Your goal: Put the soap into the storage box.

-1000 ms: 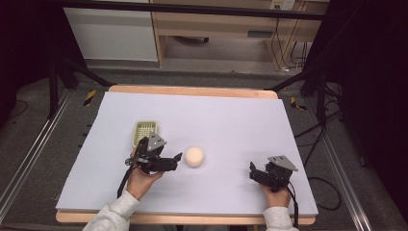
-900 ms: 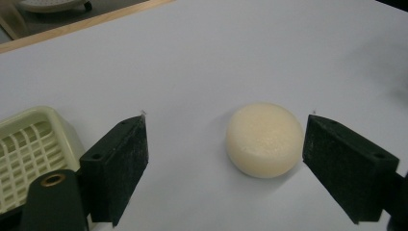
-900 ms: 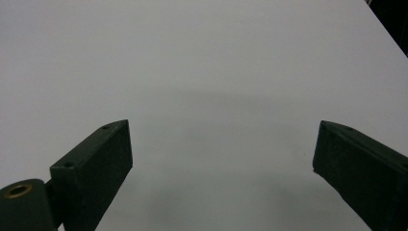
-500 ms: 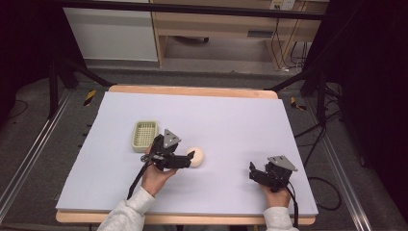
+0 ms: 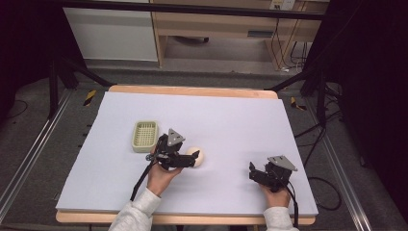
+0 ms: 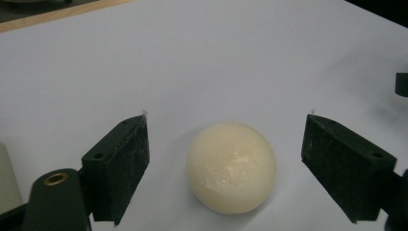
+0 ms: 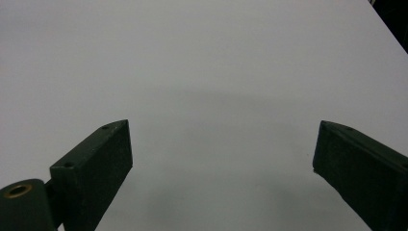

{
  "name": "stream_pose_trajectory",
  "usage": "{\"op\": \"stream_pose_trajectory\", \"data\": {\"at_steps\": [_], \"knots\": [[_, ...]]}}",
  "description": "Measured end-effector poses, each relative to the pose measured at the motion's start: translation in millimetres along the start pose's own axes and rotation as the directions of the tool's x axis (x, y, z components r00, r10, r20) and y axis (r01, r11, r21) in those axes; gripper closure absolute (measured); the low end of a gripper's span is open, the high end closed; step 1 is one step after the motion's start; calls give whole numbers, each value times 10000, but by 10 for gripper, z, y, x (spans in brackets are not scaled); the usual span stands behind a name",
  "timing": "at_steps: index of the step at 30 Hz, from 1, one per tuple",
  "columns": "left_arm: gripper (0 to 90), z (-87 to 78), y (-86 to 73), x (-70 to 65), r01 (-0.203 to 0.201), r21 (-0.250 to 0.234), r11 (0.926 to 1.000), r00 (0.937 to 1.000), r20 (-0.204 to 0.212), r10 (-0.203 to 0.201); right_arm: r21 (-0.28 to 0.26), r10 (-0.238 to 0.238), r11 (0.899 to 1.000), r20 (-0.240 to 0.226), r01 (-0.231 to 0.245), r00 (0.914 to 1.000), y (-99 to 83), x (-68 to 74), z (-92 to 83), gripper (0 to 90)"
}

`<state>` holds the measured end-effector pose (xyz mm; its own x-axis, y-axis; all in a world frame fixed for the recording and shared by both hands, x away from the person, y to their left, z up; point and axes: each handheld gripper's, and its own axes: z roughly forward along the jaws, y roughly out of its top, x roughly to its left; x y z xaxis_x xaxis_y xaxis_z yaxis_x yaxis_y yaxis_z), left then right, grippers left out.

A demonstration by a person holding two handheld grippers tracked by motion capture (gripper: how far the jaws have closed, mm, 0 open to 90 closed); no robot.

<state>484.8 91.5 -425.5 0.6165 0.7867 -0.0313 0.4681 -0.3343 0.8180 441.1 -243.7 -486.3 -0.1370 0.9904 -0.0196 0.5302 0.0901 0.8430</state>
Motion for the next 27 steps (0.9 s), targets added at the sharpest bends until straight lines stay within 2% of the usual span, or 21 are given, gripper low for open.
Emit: {"op": "stream_pose_trajectory", "data": {"at_steps": [10, 16, 18, 21, 27], "knots": [[164, 111, -13, 3, -28, 411, 9991, 10000, -89, 32, 50, 29, 10000, -35, -29, 10000, 2, 5, 1, 69], [139, 178, -35, -43, -49, 609, 9981, 10000, -36, 51, 47, 41, 10000, -48, -41, 10000, 2, 5, 1, 67], [136, 206, -51, -73, -247, 726, 9971, 9997, -32, 250, 48, 36, 10000, -38, -36, 10000, 2, 4, 0, 67], [126, 238, -64, -99, -294, 800, 9964, 9996, -32, 298, -13, 24, 10000, -7, -24, 10000, 0, 6, -2, 67], [118, 298, -87, -104, -241, 921, 9955, 9997, -21, 244, 59, 33, 10000, -48, -33, 10000, 1, 5, 2, 67]]}}
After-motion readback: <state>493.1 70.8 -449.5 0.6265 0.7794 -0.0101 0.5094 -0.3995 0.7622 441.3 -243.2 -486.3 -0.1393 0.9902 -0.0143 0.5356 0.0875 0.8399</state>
